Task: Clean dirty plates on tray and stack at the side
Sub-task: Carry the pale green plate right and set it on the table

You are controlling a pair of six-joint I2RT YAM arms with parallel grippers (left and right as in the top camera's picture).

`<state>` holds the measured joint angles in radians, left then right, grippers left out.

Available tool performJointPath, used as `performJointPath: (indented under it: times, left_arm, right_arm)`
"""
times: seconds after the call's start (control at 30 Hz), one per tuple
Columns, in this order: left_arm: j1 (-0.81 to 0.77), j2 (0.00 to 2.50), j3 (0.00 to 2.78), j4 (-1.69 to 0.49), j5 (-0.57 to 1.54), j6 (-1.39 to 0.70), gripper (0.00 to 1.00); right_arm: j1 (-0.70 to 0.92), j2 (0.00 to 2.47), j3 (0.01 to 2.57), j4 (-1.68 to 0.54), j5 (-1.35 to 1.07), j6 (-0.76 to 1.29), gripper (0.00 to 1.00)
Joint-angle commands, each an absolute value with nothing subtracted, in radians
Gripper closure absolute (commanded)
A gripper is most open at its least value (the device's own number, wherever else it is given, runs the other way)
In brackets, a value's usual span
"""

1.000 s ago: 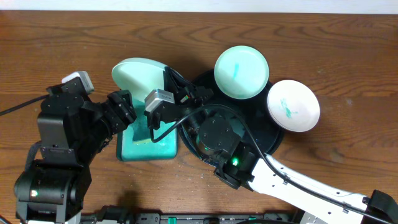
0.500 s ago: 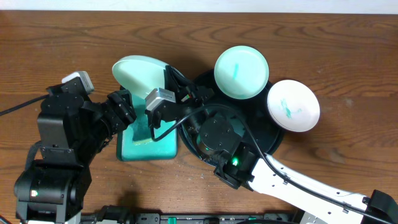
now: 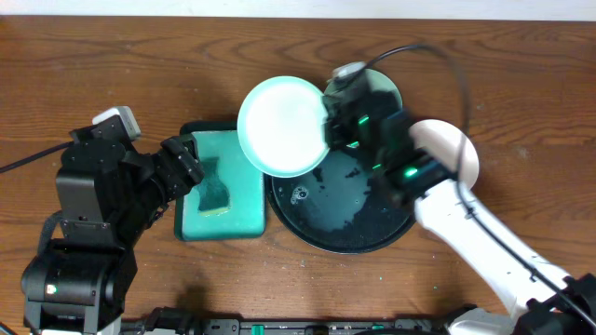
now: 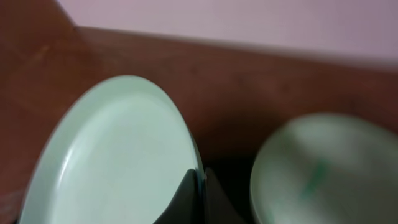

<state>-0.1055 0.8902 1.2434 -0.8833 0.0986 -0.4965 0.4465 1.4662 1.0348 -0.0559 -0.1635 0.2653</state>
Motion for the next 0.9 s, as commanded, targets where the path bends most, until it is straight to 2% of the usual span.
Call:
performJointPath:
  times: [0.0, 0.2, 0.33, 0.43, 0.6, 0.87]
  left_arm:
    - [-0.1, 0.889, 1.257, -0.881, 0.086, -0.49, 0.22]
    - [-0.1, 0.889, 1.257, -0.881, 0.086, -0.49, 0.22]
    - [-0.1, 0.889, 1.257, -0.881, 0.086, -0.49, 0.22]
    - [-0.1, 0.889, 1.257, -0.881, 0.086, -0.49, 0.22]
    - [-0.1, 0.889, 1.257, -0.881, 0.086, -0.49, 0.22]
    - [-0.1, 0.894, 1.257, -0.88, 0.086, -0.49, 0.22]
  right_arm:
    - [0.257, 1.426, 1.042, -0.141, -0.431, 0.427, 0.99]
    - [-0.223, 1.419, 1.041, -0.364, -0.369, 0.54, 0.99]
    - [-0.518, 1.455, 1.041, -0.417, -0.291, 0.614, 0.99]
    - [-0.669, 1.497, 1.04, -0.435, -0.231, 0.625, 0.99]
    - [-0.787, 1.601, 1.04, -0.538, -0.022, 0.62, 0.99]
    - [-0.759, 1.748, 1.04, -0.625, -0.028, 0.606, 0.99]
